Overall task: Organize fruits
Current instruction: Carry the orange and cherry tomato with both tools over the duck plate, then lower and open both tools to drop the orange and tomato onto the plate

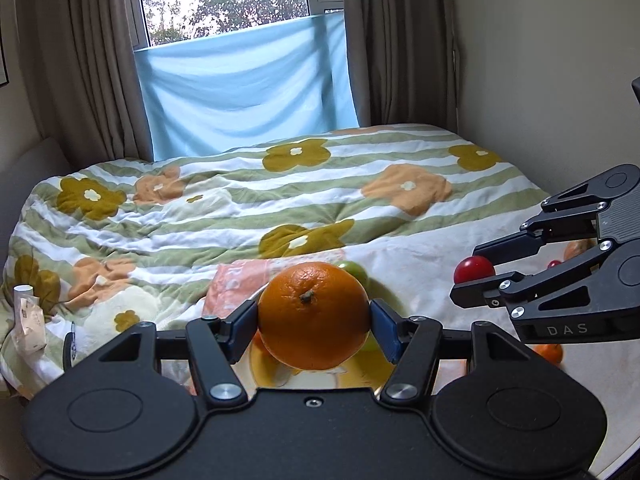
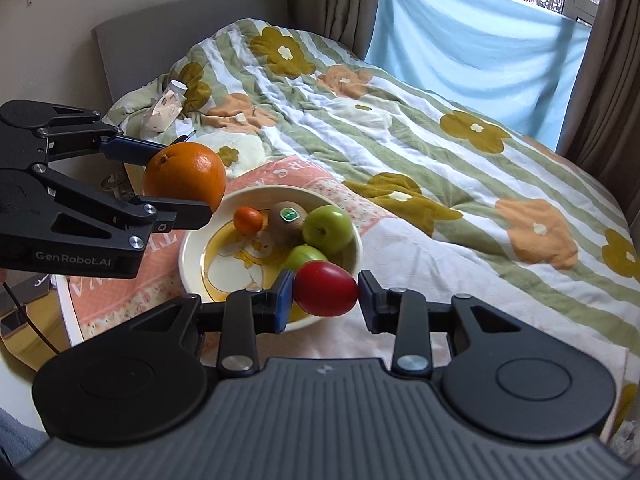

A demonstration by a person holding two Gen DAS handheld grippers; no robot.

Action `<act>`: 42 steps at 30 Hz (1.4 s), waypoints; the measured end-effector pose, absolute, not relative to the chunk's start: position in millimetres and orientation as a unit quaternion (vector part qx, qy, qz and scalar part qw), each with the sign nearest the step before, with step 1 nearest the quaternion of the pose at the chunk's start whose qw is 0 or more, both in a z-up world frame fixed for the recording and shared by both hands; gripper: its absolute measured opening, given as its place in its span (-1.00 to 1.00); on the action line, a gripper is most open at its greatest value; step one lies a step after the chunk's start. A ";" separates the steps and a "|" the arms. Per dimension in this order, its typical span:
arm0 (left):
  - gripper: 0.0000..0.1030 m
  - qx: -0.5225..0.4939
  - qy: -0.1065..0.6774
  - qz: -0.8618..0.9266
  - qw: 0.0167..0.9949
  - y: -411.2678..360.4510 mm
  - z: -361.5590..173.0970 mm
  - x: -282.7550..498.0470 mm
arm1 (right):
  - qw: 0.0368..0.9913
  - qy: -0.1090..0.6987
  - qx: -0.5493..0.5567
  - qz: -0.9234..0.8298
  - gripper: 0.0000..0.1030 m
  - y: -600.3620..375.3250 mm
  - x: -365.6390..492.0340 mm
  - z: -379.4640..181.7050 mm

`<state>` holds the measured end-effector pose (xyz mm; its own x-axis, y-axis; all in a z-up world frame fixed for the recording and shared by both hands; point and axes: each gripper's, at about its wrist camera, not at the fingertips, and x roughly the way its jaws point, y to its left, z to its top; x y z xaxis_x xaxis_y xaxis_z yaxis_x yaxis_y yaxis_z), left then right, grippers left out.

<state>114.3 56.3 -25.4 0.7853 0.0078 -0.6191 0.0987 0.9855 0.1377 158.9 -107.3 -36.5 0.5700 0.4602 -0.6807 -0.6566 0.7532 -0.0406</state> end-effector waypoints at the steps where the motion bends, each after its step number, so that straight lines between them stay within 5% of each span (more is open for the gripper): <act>1: 0.27 0.083 0.328 -0.026 0.940 61.1 -28.3 115.4 | 0.874 0.338 -0.143 0.317 -0.03 -101.8 159.5 -39.6; 29: 0.28 0.149 0.392 -0.108 0.901 112.4 -121.9 161.3 | 0.881 0.412 -0.063 0.224 -0.03 -50.2 178.9 -105.9; 32: 0.44 0.145 0.380 -0.113 0.907 113.7 -118.8 158.6 | 0.882 0.411 -0.061 0.221 -0.03 -49.0 177.5 -104.1; 34: 0.79 0.145 0.362 -0.116 0.914 114.0 -112.4 154.9 | 0.883 0.410 -0.061 0.220 -0.04 -49.3 177.0 -102.2; 42: 0.82 0.139 0.352 -0.112 0.919 119.2 -97.7 142.5 | 0.883 0.411 -0.061 0.220 -0.04 -50.8 177.9 -93.4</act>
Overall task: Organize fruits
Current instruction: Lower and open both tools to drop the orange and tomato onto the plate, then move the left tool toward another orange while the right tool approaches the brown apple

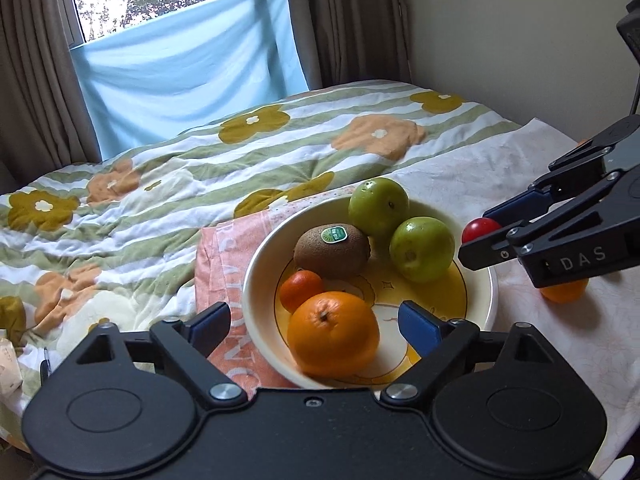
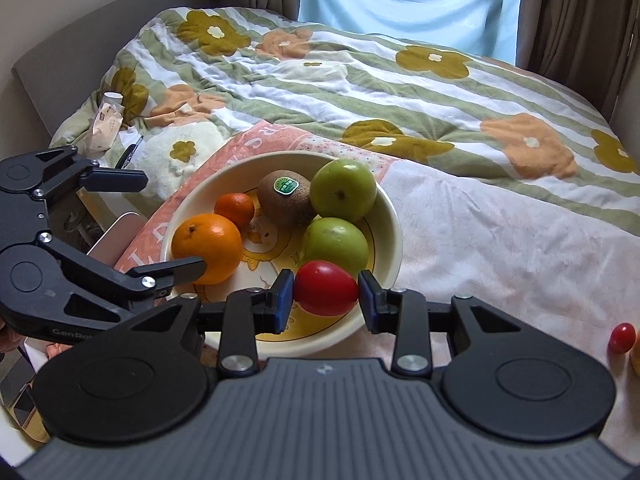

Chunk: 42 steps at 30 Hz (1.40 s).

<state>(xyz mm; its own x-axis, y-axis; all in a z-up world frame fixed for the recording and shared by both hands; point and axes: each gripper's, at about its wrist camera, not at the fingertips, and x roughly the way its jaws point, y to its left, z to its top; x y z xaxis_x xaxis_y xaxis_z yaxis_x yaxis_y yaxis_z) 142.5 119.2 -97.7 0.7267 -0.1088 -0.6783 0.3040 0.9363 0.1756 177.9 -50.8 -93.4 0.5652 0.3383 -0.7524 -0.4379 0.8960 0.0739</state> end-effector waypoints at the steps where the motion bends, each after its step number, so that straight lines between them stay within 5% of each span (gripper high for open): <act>1: 0.82 0.137 0.352 -0.111 0.919 120.2 -96.2 140.2 | 0.881 0.413 -0.061 0.222 -0.04 -49.5 178.0 -93.9; 17: 0.82 0.104 0.352 -0.086 0.926 132.7 -92.7 116.6 | 0.864 0.444 -0.070 0.228 0.00 -26.2 184.0 -122.4; 18: 0.82 0.105 0.352 -0.085 0.926 132.4 -92.6 116.0 | 0.866 0.441 -0.069 0.226 0.09 -26.1 183.4 -121.7; 20: 0.82 0.109 0.350 -0.084 0.927 132.8 -91.5 113.6 | 0.873 0.431 -0.071 0.218 0.71 -26.5 180.3 -117.8; 22: 0.82 0.114 0.347 -0.084 0.927 132.6 -89.0 110.9 | 0.884 0.411 -0.073 0.211 1.00 -29.0 173.5 -110.4; 42: 0.94 0.098 0.298 -0.085 0.946 120.3 -35.5 92.6 | 0.918 0.382 -0.034 0.100 1.00 -100.8 110.5 -46.3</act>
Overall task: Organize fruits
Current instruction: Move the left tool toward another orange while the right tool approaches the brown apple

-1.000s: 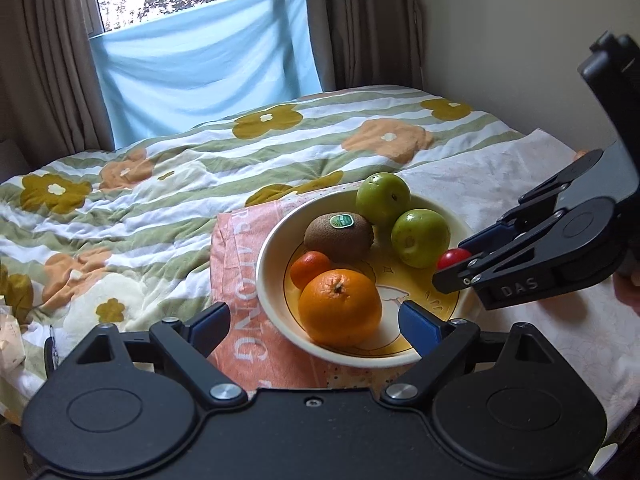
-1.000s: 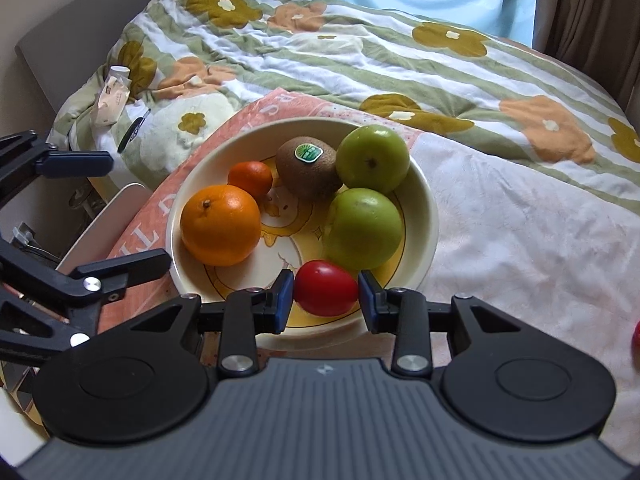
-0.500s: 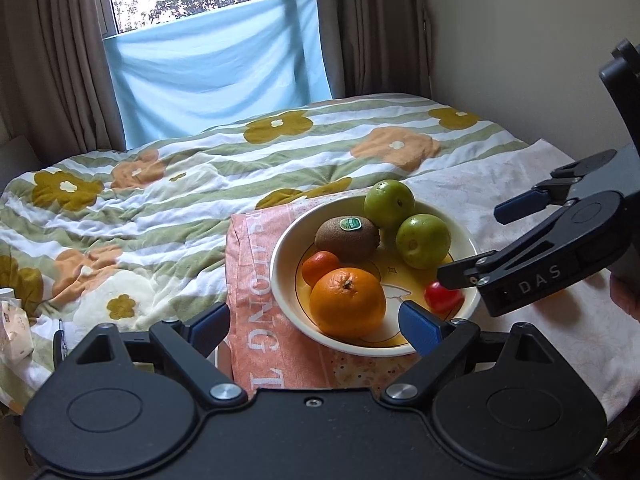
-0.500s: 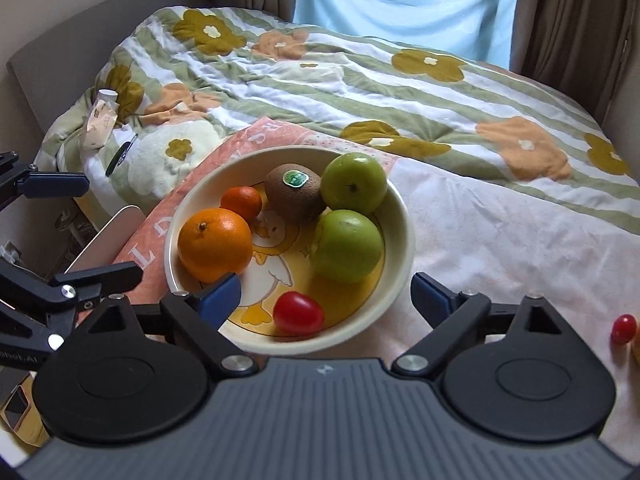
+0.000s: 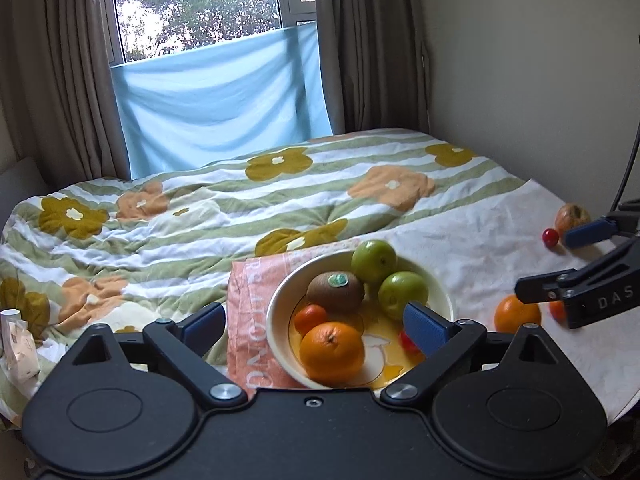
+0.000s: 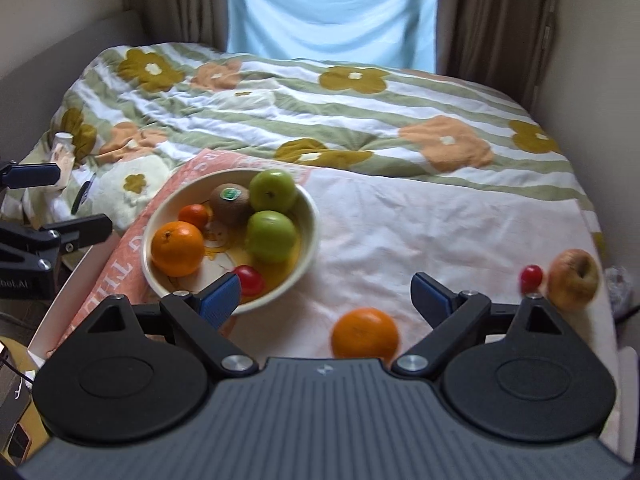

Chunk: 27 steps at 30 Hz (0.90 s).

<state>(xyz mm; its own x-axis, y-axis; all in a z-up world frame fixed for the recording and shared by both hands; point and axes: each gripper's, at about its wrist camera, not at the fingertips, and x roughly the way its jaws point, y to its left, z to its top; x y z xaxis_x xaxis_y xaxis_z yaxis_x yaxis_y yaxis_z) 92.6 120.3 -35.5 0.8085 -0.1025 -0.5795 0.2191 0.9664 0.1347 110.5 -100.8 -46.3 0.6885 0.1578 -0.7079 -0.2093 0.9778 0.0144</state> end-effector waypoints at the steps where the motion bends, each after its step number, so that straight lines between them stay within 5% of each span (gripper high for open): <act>1: 0.97 0.098 0.295 -0.084 0.947 117.3 -32.8 91.6 | 0.919 0.381 -0.031 0.093 1.00 -106.6 108.0 -43.9; 27: 0.98 0.072 0.322 -0.050 0.943 -44.6 -46.1 68.5 | 0.929 0.366 -0.037 0.046 1.00 -323.2 106.7 -54.8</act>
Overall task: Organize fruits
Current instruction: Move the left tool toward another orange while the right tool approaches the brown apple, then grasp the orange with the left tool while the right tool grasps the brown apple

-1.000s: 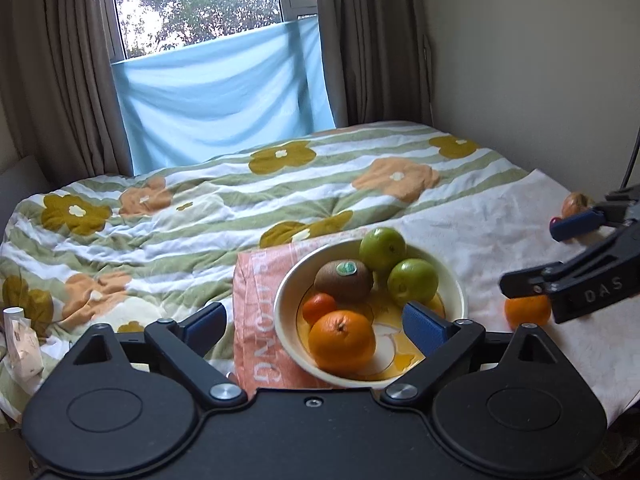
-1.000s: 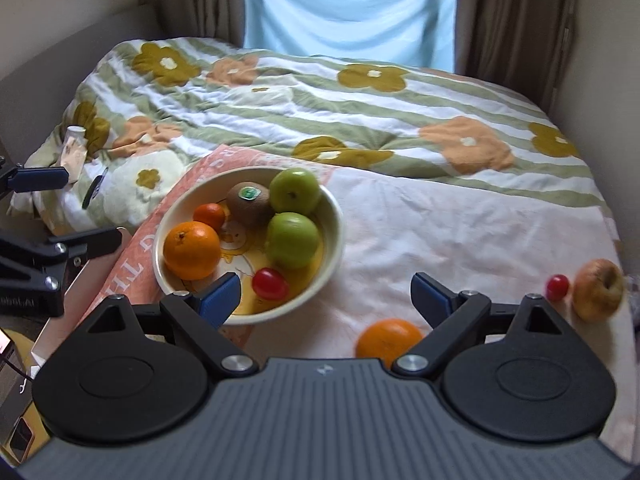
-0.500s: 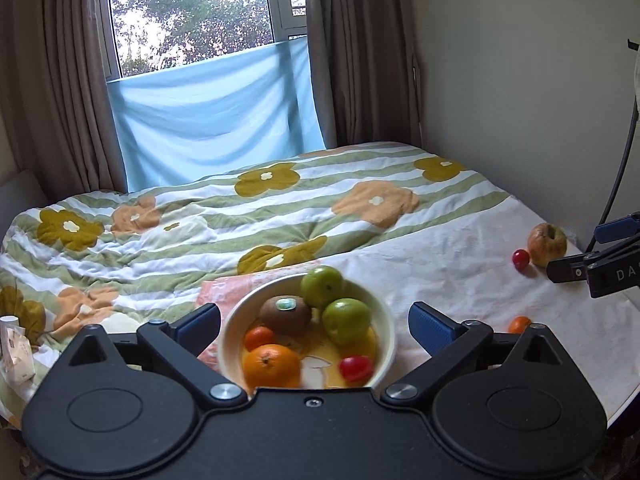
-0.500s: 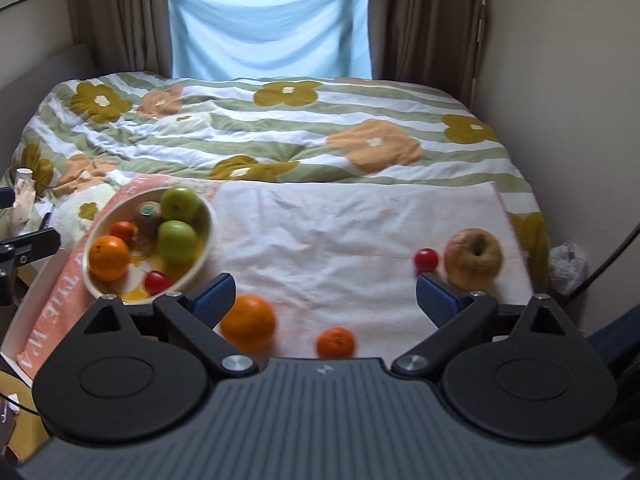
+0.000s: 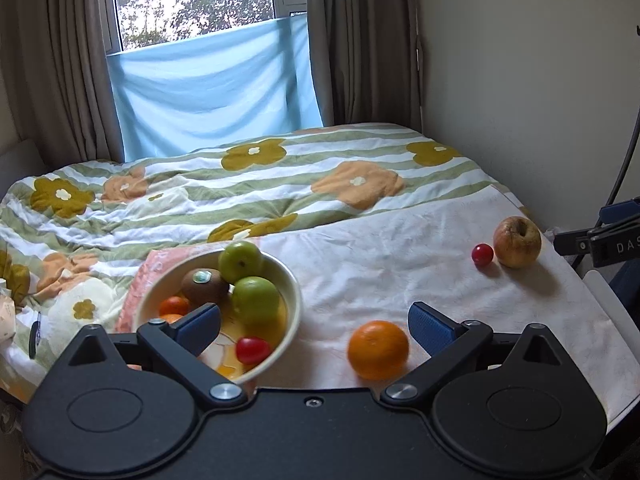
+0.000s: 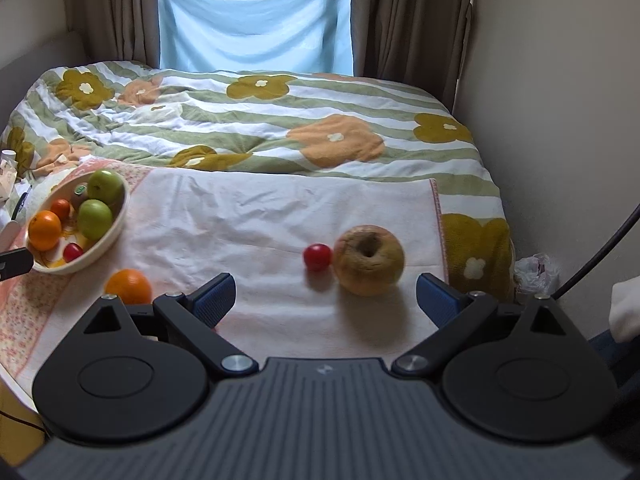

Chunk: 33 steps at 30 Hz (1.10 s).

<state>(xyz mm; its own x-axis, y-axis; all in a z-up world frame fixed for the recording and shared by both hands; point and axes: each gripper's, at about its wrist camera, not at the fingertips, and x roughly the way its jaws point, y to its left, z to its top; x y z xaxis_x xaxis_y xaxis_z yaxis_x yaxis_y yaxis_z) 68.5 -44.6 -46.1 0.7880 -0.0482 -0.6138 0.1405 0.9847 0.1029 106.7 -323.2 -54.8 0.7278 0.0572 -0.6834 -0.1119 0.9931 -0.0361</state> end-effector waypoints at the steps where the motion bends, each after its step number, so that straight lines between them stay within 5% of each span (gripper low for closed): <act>1: 0.97 0.070 0.324 -0.046 0.942 -50.2 -49.9 69.8 | 0.928 0.367 -0.038 0.047 1.00 -329.9 111.2 -58.5; 11: 0.82 0.051 0.349 -0.006 0.936 -89.1 -96.0 95.2 | 0.922 0.378 -0.042 0.072 1.00 -371.1 154.7 -99.5; 24: 0.26 0.026 0.402 0.008 0.915 -100.8 -144.3 125.4 | 0.911 0.397 -0.041 0.104 1.00 -372.6 195.5 -145.2; 33: 0.24 0.023 0.401 0.013 0.916 -103.2 -144.5 130.1 | 0.906 0.402 -0.056 0.121 0.97 -363.9 209.3 -157.1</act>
